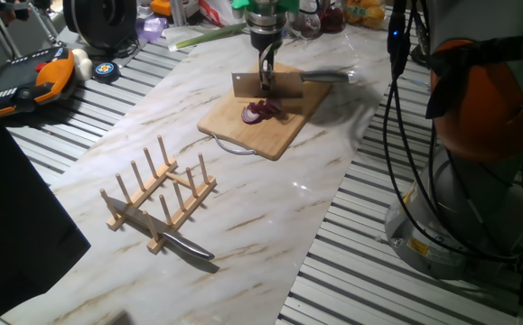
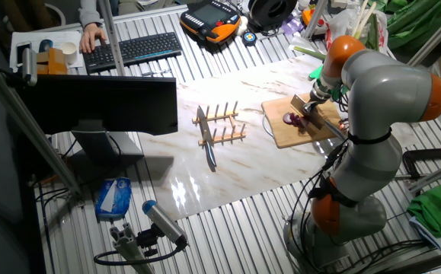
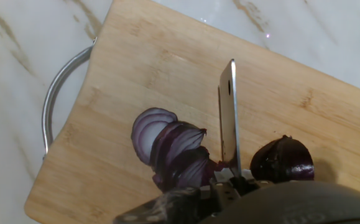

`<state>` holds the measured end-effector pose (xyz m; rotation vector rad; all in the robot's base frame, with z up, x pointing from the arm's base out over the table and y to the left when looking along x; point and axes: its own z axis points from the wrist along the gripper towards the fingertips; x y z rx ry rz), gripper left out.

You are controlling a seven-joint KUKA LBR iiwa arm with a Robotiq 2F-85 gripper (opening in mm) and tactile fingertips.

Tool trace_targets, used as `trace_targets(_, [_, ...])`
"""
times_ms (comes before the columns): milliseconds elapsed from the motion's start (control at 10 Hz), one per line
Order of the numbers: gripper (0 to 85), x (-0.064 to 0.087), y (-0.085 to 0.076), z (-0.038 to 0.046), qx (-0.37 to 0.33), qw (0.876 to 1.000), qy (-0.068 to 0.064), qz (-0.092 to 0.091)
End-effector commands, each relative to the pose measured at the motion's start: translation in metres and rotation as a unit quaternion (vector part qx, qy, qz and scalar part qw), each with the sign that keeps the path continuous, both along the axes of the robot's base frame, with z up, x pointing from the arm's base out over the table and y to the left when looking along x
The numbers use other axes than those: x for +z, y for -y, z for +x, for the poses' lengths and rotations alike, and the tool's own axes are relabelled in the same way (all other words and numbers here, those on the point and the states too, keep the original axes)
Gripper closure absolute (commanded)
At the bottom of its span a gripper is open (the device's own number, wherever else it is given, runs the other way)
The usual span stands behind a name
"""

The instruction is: Chop the onions

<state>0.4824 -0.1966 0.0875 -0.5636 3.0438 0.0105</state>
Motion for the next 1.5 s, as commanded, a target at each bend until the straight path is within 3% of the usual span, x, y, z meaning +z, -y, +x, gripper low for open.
trace_targets(0, [84.3, -0.001, 0.000, -0.0006, 0.000, 1.000, 0.001, -0.001])
trace_targets(700, [84.3, -0.015, 0.004, 0.0030, 0.000, 1.000, 0.008, 0.003])
trace_targets(1400, [84.3, -0.002, 0.005, -0.0022, -0.002, 1.000, 0.003, -0.002])
